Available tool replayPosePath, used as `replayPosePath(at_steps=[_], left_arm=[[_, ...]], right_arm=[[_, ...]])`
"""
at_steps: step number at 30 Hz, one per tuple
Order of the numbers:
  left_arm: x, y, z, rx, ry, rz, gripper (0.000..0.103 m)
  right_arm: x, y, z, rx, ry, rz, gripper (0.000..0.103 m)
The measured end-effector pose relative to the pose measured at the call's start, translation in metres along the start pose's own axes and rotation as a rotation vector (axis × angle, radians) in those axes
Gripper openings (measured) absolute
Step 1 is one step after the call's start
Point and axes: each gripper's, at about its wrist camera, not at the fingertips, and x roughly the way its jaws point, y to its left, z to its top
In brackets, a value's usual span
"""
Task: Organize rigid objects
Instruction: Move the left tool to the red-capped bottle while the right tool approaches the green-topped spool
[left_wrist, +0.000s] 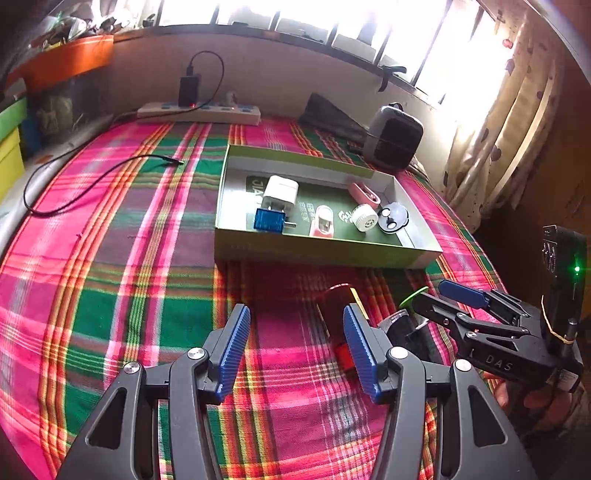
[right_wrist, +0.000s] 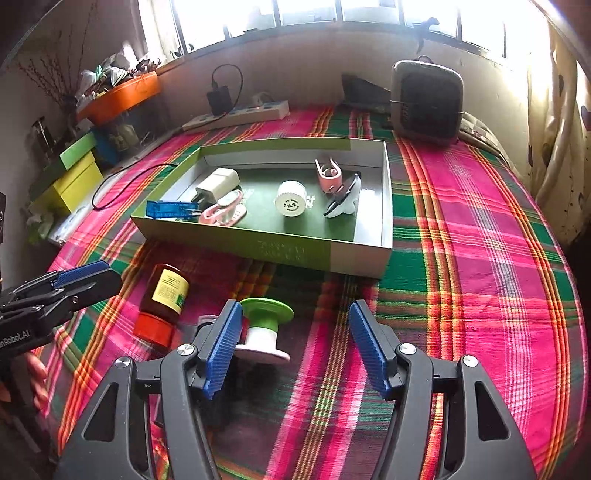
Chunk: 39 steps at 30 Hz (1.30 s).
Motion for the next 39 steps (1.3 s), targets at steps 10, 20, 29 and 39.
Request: replayPosePath(at_steps=[10, 20, 29, 39], left_arm=[[0.009, -0.012, -0.003, 0.0, 0.032, -0.028, 0.053], [0.018, -0.025, -0.003, 0.013, 0.057, -0.034, 0.053], [0.029, -0.032, -0.003, 0.027, 0.082, -0.013, 0.053], [0.038, -0.033, -0.003, 0.037, 0.093, 0.033, 0.053]], right_arm=[[0.001, -0.003, -0.003, -0.041, 0.009, -0.051, 0.061], [0.007, -0.013, -0.004, -0.051, 0.033, -0.102, 0.061], [0.008, -0.017, -0.007, -0.057, 0.042, -0.117, 0.06], [0.009, -0.016, -0.006, -0.057, 0.041, -0.108, 0.047]])
